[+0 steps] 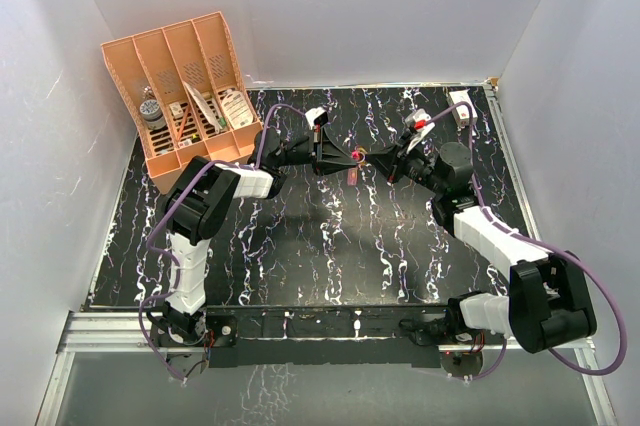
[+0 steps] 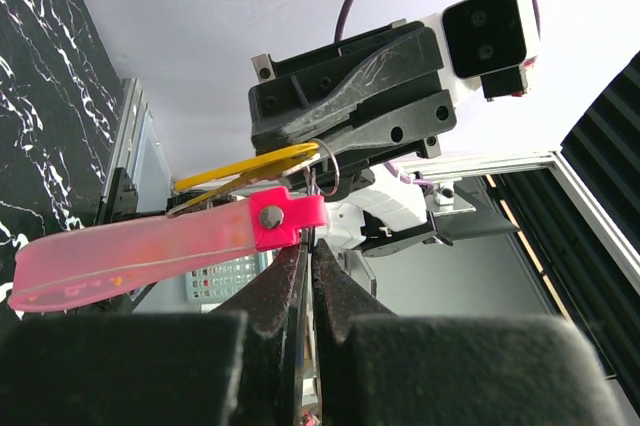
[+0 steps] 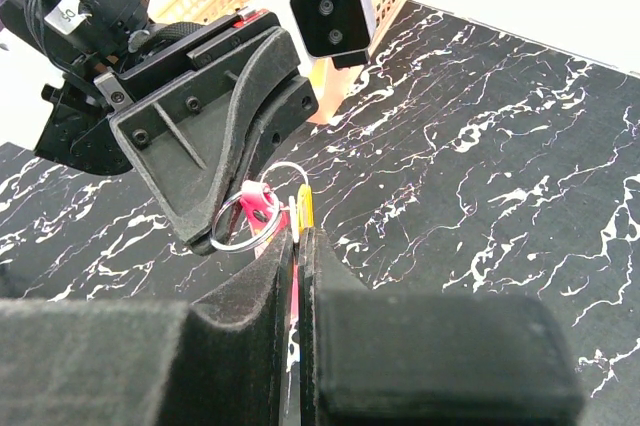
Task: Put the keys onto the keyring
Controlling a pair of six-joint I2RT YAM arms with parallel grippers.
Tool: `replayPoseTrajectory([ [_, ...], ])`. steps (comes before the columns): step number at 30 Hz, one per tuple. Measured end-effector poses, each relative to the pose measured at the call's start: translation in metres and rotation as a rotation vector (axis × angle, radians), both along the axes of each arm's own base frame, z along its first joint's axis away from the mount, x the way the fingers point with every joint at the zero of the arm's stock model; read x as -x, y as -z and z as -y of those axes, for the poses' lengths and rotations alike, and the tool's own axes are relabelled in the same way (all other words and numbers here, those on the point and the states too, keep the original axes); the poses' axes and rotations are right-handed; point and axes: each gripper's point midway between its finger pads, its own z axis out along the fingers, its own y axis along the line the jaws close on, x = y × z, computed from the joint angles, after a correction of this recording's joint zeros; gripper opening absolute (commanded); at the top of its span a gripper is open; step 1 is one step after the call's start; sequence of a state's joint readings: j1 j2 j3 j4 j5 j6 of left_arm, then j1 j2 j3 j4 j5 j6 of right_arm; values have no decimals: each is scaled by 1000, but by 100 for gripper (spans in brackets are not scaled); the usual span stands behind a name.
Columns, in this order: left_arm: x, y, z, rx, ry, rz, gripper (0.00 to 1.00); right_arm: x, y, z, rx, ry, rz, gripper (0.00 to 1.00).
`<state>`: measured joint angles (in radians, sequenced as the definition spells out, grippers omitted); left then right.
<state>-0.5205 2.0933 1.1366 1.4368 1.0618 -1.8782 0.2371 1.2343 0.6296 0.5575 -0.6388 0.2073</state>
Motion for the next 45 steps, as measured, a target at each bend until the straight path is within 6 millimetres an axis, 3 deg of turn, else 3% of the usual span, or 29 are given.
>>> replayPoseTrajectory([
  [9,-5,-9,2,17,-10,18,0,-1,13,-8,7,-25,-28,0],
  [20,-8,-8,3,19,-16,11,0,-3,12,-8,7,-14,-26,0],
  [32,-17,-8,-3,21,-40,9,0,0,-5,1,20,41,25,0],
  [37,-24,2,-5,10,-55,-11,0,2,-13,3,21,49,56,0],
  [45,-33,15,-8,-2,-74,-43,0,2,-6,4,35,49,31,0],
])
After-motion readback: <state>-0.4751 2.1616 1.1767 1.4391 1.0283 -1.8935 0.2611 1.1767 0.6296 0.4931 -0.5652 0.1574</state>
